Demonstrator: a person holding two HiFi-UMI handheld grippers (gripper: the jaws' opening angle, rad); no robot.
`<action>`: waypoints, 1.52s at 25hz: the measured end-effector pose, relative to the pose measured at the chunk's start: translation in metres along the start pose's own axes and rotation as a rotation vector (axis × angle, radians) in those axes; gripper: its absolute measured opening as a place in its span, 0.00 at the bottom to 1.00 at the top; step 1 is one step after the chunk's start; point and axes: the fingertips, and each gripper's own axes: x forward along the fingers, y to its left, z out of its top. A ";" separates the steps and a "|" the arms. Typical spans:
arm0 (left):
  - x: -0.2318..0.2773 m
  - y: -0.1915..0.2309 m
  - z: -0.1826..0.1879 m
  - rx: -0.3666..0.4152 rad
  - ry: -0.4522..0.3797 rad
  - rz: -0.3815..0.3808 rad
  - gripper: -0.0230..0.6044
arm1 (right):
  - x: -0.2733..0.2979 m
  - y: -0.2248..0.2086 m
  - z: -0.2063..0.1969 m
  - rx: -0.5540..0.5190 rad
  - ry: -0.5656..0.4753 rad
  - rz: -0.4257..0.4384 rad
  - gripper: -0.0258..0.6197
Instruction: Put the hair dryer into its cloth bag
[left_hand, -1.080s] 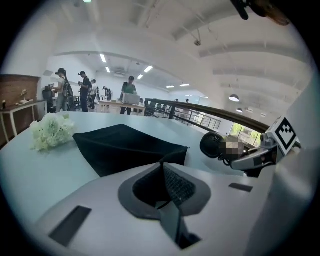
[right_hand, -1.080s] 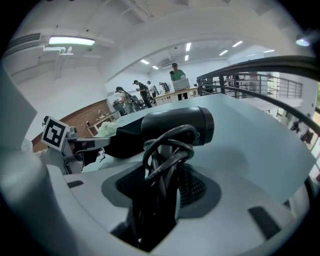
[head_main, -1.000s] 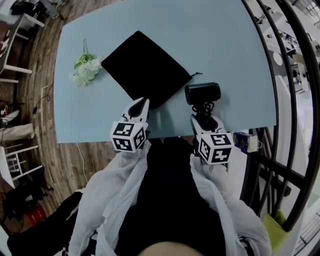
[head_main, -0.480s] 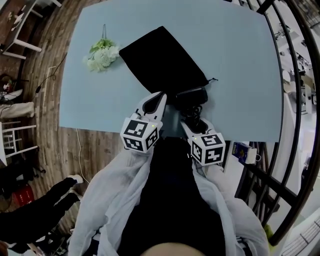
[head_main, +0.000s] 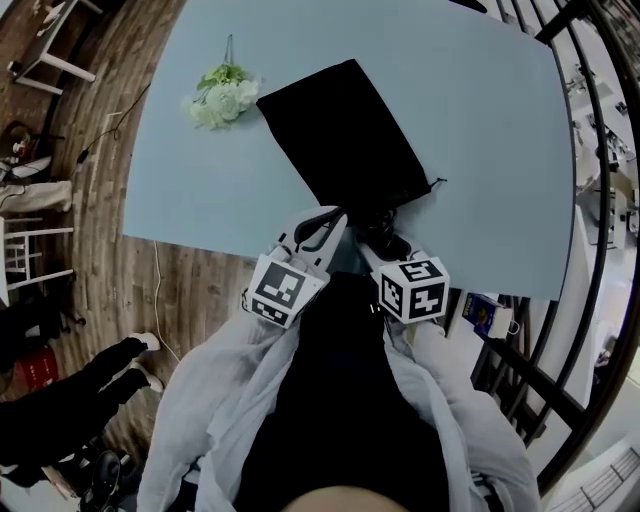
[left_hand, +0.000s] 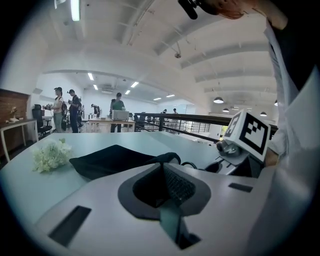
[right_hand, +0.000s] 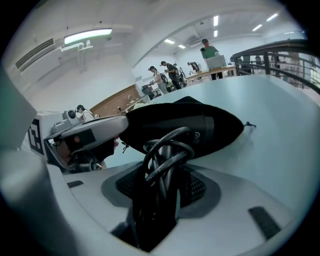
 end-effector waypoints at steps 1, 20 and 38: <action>-0.003 -0.002 0.000 -0.004 0.000 -0.012 0.09 | 0.003 0.002 0.001 0.003 0.005 0.010 0.37; -0.047 0.019 -0.017 0.027 0.109 -0.026 0.09 | 0.016 0.038 0.034 0.048 0.057 0.137 0.37; -0.056 -0.006 0.000 -0.028 0.043 -0.163 0.08 | 0.038 0.058 0.033 -0.011 0.125 0.133 0.37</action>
